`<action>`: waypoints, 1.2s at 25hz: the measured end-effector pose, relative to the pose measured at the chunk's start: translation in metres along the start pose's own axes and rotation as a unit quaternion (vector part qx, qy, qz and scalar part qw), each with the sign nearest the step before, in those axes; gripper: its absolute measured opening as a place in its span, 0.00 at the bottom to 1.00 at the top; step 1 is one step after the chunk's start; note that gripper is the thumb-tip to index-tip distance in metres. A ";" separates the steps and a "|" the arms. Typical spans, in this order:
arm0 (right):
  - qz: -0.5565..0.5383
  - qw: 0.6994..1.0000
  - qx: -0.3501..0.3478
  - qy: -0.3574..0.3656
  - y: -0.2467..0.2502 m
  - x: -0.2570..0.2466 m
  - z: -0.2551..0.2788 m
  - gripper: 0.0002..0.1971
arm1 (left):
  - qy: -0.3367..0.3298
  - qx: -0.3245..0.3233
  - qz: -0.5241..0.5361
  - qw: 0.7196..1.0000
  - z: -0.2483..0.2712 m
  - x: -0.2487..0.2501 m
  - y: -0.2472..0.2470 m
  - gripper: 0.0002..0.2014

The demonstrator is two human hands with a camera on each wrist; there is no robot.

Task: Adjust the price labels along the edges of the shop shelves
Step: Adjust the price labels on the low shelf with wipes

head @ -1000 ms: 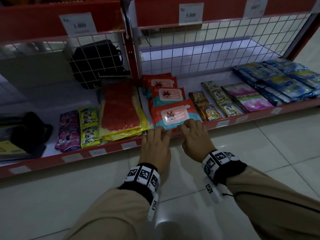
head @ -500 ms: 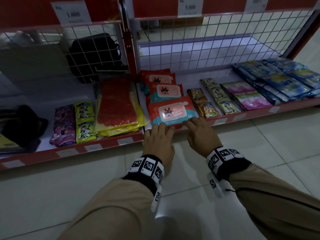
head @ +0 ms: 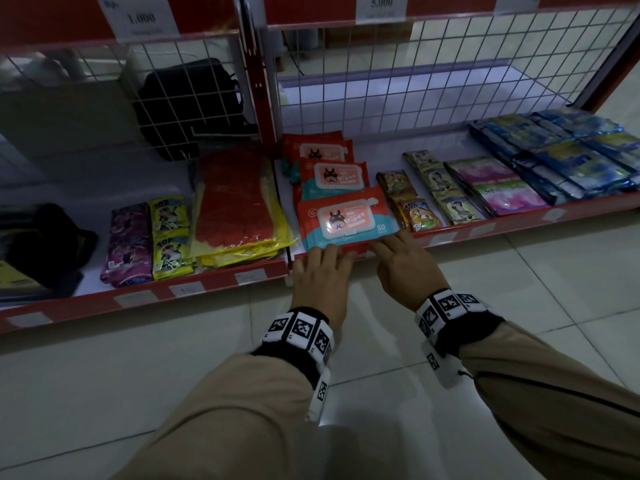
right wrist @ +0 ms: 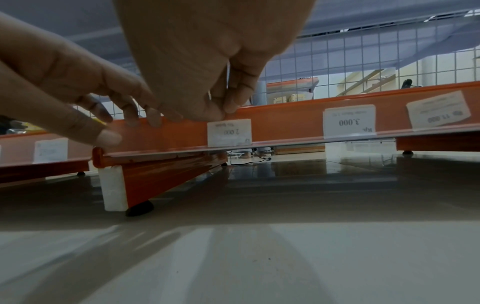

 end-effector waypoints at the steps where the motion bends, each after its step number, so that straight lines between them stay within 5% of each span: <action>1: 0.004 1.000 -0.007 -0.002 0.000 0.000 -0.001 0.13 | 0.003 -0.002 0.001 1.000 0.000 0.001 0.000 0.25; 20: 0.144 0.986 -0.086 0.020 0.017 -0.011 -0.026 0.12 | -0.020 0.002 -0.011 1.000 0.001 -0.004 -0.001 0.28; 24: -0.112 0.991 -0.031 -0.062 0.028 0.001 -0.029 0.07 | -0.020 -0.002 -0.013 1.000 -0.001 -0.008 0.000 0.28; 30: -0.455 0.865 -0.065 -0.203 0.026 0.004 -0.014 0.10 | 0.066 0.041 0.119 0.990 -0.004 -0.011 0.004 0.22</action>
Point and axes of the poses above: each hand's wrist, its own z-axis away from the middle knuckle, its own y-axis out of the back of the hand, x = y × z, the point moved 2 cm from there along -z, towards the middle knuckle, and after that the axes turned 10 degrees about -y, right-handed, at the moved point
